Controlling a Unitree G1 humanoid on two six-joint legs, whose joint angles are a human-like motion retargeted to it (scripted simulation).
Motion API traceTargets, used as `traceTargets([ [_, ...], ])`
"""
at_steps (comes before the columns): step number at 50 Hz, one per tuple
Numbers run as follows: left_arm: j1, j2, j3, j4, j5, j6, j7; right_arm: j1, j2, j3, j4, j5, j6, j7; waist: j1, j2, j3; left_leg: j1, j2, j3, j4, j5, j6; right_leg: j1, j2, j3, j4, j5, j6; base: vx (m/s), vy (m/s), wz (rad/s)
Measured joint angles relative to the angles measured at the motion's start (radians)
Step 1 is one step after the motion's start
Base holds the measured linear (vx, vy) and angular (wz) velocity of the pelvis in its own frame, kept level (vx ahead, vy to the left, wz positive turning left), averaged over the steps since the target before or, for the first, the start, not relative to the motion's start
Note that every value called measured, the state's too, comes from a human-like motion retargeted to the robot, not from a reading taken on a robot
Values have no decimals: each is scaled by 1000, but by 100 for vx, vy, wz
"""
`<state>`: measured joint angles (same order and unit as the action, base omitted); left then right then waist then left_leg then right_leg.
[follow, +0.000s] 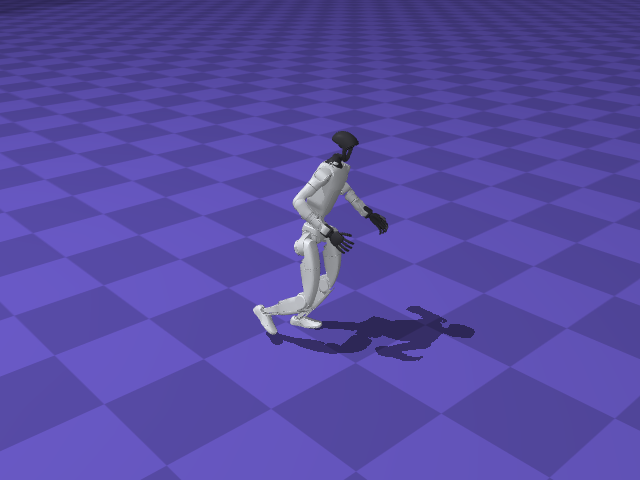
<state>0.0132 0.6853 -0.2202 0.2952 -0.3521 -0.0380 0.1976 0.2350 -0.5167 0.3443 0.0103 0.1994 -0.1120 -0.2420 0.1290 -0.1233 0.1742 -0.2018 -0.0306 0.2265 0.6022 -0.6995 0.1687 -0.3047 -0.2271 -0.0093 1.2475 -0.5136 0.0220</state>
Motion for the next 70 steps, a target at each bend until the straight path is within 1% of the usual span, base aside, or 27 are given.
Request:
traceTargets([
  [4, -209, 72, -31, -412, 3, -127, -6, 188, -190, -92, -63, -38, -73, 116, -213, 84, -29, 149, 75, -127, -109, 175, -81, -25, 47, -73, -394, 94, 10, 95, -22, 169],
  [8, -371, 49, 37, -710, 16, -228, 108, 362, -233, -237, -49, 52, -45, 205, -389, 111, 4, 282, 106, -198, -183, 343, -156, 14, 25, -106, -903, 319, 96, 92, -36, 159],
  [10, -428, -5, 96, -822, 15, -273, 172, 430, -213, -311, -23, 85, -15, 224, -444, 98, 36, 343, 103, -207, -158, 340, -157, 31, -21, -74, -1080, 455, 143, 92, -44, 146],
  [13, -412, -98, 210, -927, 53, -312, 270, 495, -168, -416, 35, 84, 22, 256, -478, 90, 99, 371, 120, -214, 62, 234, -100, 60, -91, 26, -1138, 582, 183, 88, -48, 120],
  [15, -327, -152, 271, -940, 60, -302, 300, 508, -141, -462, 86, 106, 49, 252, -474, 112, 140, 320, 155, -229, 319, 130, -64, 81, -105, 37, -1056, 469, 188, 78, -45, 106],
  [17, -172, -209, 274, -852, 51, -259, 298, 458, -111, -459, 159, 120, 79, 152, -443, 159, 182, 229, 200, -251, 596, 13, -29, 68, -87, -13, -860, 241, 192, 67, -36, 103],
  [20, 102, -300, 162, -543, -34, -157, 307, 249, -75, -410, 280, 44, 125, -46, -377, 222, 204, 57, 231, -239, 932, -109, 43, 12, -88, -89, -575, 47, 170, 55, -25, 99],
  [23, 302, -300, 68, -216, -76, -99, 231, 11, -42, -345, 216, -25, 106, -39, -262, 217, 117, -114, 249, -91, 1040, -112, 89, 18, -117, -143, -575, 52, 109, 48, -6, 84],
  [25, 426, -212, 67, -158, -45, -114, 165, -97, -22, -293, 58, 12, 60, 4, -148, 178, 37, -184, 260, 40, 994, -95, 93, 65, -133, -176, -678, 129, 70, 52, 11, 79],
  [27, 566, -92, 118, -221, -89, -129, 64, -151, -10, -273, -150, 69, 27, 56, -44, 113, -55, -224, 248, 169, 858, -52, 93, 142, -159, -219, -832, 300, 54, 55, 31, 137],
  [29, 699, -19, 182, -288, -125, -139, -16, -179, -14, -289, -332, 117, 10, 123, 14, 51, -128, -232, 214, 280, 668, 23, 80, 238, -185, -266, -979, 523, 81, 59, 44, 215],
  [30, 761, 2, 217, -313, -134, -147, -45, -190, -18, -299, -411, 143, 4, 155, 33, 23, -156, -224, 197, 327, 562, 67, 59, 288, -188, -280, -1043, 631, 105, 62, 42, 246],
  [32, 842, 2, 285, -336, -158, -163, -79, -204, -11, -287, -533, 194, -10, 189, 52, -17, -168, -183, 158, 386, 322, 158, -12, 380, -155, -223, -1106, 727, 151, 63, 37, 251],
  [35, 821, -35, 328, -304, -185, -148, -93, -199, 11, -230, -614, 284, -20, 239, 84, -22, -124, -104, 119, 432, -61, 257, -121, 458, -51, -96, -1022, 656, 153, 61, 34, 229],
  [38, 674, -87, 312, -190, -152, -90, -63, -131, 8, -219, -544, 347, 18, 315, 107, 42, -61, -23, 149, 530, -364, 294, -170, 435, 50, -130, -673, 431, 121, 57, 30, 231],
  [40, 585, -132, 306, -128, -126, -46, -46, -69, -17, -243, -469, 294, 63, 382, 113, 87, -42, -10, 178, 573, -444, 281, -164, 354, 67, -184, -325, 259, 90, 53, 23, 223],
  [43, 433, -219, 263, -70, -136, -52, 35, -5, -28, -267, -288, 149, 100, 402, 83, 60, -24, -102, 136, 437, -274, 51, -23, 144, -3, -140, 244, 56, 83, 49, 16, 232],
  [45, 285, -263, 183, -21, -132, -79, 117, 32, -10, -234, -83, 46, 100, 284, 21, 58, 2, -197, 137, 325, 1, -116, 50, 44, 6, -82, 529, -65, 80, 46, 14, 313],
  [48, -96, -259, -4, -24, -130, -113, 140, 11, 7, -136, 360, -17, 161, 215, -92, 133, 56, -188, 67, 126, 49, -146, -27, -107, 85, -43, 740, -87, 101, 44, 27, 375],
  [50, -325, -226, -92, -166, -110, -129, 118, 78, -22, -121, 543, -8, 210, 335, -174, 223, 69, -111, 35, -8, -34, -104, -77, -197, 51, -62, 768, -159, 3, 60, 38, 384],
  [53, -613, -140, -132, -432, 13, -183, 141, 298, -132, -202, 528, -63, 188, 506, -345, 386, 64, 55, 43, -207, -290, 113, -143, -304, 99, -127, 560, -132, -55, 75, 34, 380],
  [57, -820, -23, -117, -570, 100, -275, 253, 570, -199, -343, 425, 11, 129, 588, -607, 547, 36, 209, 133, -413, -571, 590, -340, -316, 249, -157, -57, 7, 8, 93, 17, 395],
  [60, -847, 13, -61, -528, 52, -299, 206, 635, -173, -393, 432, -13, 147, 636, -701, 528, -34, 273, 124, -404, -656, 827, -431, -197, 148, -264, -588, 190, 16, 100, -8, 343],
  [62, -801, 2, -29, -489, 42, -287, 188, 612, -136, -381, 441, -43, 167, 638, -681, 446, -72, 347, 79, -283, -649, 808, -389, -98, 75, -324, -874, 334, 58, 101, -26, 235],
  [65, -646, -59, -1, -446, -5, -261, 174, 493, -90, -293, 440, -59, 203, 606, -588, 270, -24, 511, 12, -161, -534, 607, -214, 68, 35, -282, -1107, 438, 143, 99, -36, 92],
  [67, -483, -109, 31, -403, -22, -229, 125, 399, -91, -239, 416, -62, 209, 576, -522, 176, 20, 474, -30, -159, -195, 443, -78, 156, -4, -262, -1092, 380, 141, 90, -37, 30],
  [70, -241, -165, 63, -262, -43, -175, 66, 200, -138, -157, 402, -19, 184, 419, -433, 187, 54, 144, 33, -162, 574, 173, 14, 151, 4, -304, -882, 104, 57, 73, -33, 43],
])
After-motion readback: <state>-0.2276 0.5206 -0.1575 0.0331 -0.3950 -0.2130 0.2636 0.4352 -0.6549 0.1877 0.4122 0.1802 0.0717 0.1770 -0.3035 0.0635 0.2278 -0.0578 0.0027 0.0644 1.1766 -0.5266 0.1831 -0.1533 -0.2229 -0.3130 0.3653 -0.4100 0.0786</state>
